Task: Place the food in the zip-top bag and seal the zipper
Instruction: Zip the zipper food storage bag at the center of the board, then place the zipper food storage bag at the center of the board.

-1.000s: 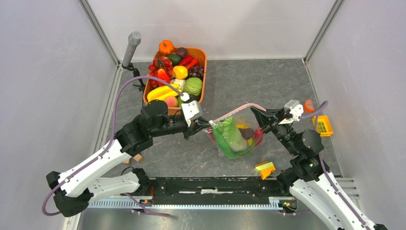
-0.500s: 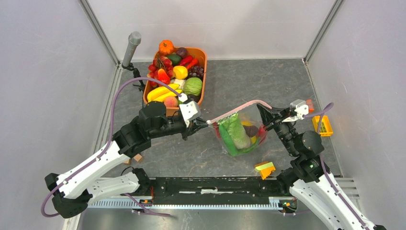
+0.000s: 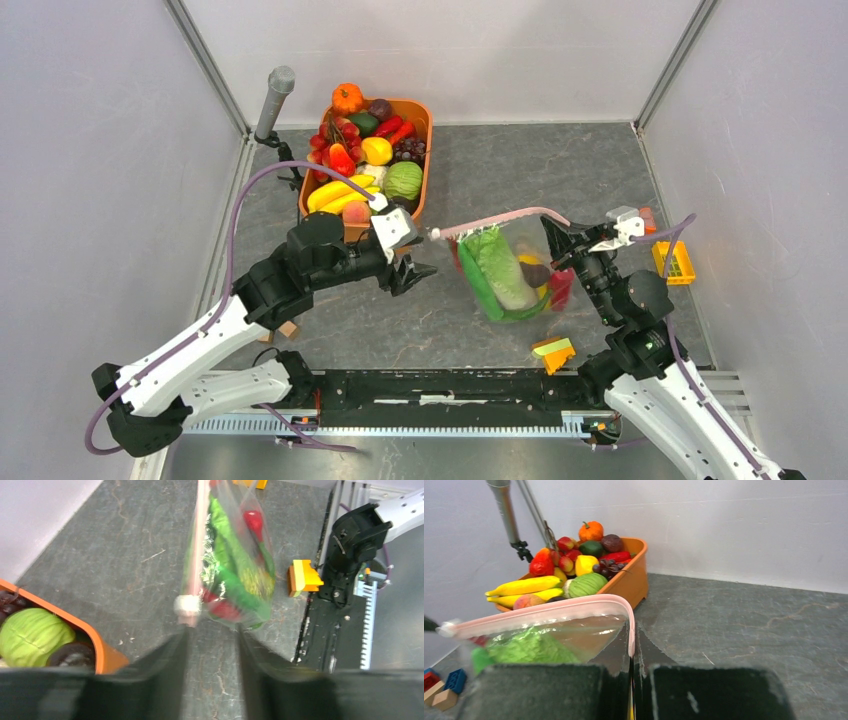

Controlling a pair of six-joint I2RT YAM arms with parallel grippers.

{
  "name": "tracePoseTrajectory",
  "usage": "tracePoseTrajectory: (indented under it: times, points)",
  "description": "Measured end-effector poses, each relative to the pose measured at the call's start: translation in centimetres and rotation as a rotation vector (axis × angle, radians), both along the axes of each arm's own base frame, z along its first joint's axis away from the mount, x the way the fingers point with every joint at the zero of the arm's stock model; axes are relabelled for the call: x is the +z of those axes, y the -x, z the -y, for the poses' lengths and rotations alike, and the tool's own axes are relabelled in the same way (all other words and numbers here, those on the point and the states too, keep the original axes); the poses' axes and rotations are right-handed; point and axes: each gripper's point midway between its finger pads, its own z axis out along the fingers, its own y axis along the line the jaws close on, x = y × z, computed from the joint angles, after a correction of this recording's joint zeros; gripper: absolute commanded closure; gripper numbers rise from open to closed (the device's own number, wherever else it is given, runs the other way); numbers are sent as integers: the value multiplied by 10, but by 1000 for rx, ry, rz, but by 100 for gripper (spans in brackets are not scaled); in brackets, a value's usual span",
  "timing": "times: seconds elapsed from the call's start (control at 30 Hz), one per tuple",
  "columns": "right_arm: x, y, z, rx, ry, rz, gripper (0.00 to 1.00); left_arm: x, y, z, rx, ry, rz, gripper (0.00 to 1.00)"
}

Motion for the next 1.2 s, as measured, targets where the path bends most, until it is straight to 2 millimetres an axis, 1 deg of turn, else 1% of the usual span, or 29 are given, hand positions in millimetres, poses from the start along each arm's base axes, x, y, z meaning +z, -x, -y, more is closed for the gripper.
tracePoseTrajectory:
  times: [0.07,0.1,0.2,0.27,0.3,0.37,0.43,0.53,0.6,0.63,0.7,0.77,0.83,0.87,0.9,0.93,0.97,1.03,1.07,1.1,1.13,1.17,1.2]
  points:
    - [-5,-2,0,-6,14,-16,100,2,-1,-2,15,6,3,14]
    - [-9,-5,0,-14,25,-29,100,3,-2,-3,22,13,6,11]
    - [-16,-15,2,-51,86,-88,100,4,-5,-7,54,27,7,6]
    - [-12,-24,4,-79,138,-118,100,5,-8,-9,79,35,7,4]
    - [-10,-27,3,-86,164,-130,100,5,-9,-10,95,39,6,0]
    - [1,-37,2,-103,219,-144,100,5,-13,-14,125,47,7,0]
    - [15,-50,0,-122,275,-146,100,5,-16,-17,157,60,8,0]
    - [41,-71,-1,-170,342,-129,100,7,-21,-24,207,79,13,0]
    - [54,-80,-3,-185,367,-109,100,10,-23,-29,239,93,21,0]
    - [60,-83,-4,-188,379,-92,98,12,-24,-31,250,99,24,0]
    - [63,-83,-11,-147,419,-58,97,16,-26,-36,279,118,36,0]
    - [58,-78,-22,-65,472,-35,97,20,-27,-41,303,136,44,0]
    - [45,-71,-36,31,503,-32,95,22,-28,-47,328,155,55,0]
    - [31,-65,-45,96,517,-37,94,23,-29,-49,342,163,60,0]
    - [11,-59,-52,155,531,-57,92,24,-30,-52,352,173,66,0]
    - [-9,-52,-58,210,540,-79,89,24,-31,-53,362,177,69,0]
    - [-37,-41,-65,283,546,-115,87,24,-32,-55,372,182,73,0]
    - [-91,-16,-78,424,552,-199,81,24,-34,-57,389,184,77,0]
    - [-114,-2,-82,490,551,-240,76,24,-35,-57,395,187,79,0]
    - [-135,15,-86,562,547,-286,75,25,-36,-57,401,190,81,0]
    - [-143,23,-87,593,540,-307,75,26,-37,-57,404,191,82,0]
    - [-147,30,-89,625,534,-315,73,26,-38,-57,406,192,83,0]
    - [-146,36,-91,653,520,-312,65,26,-38,-57,408,193,83,0]
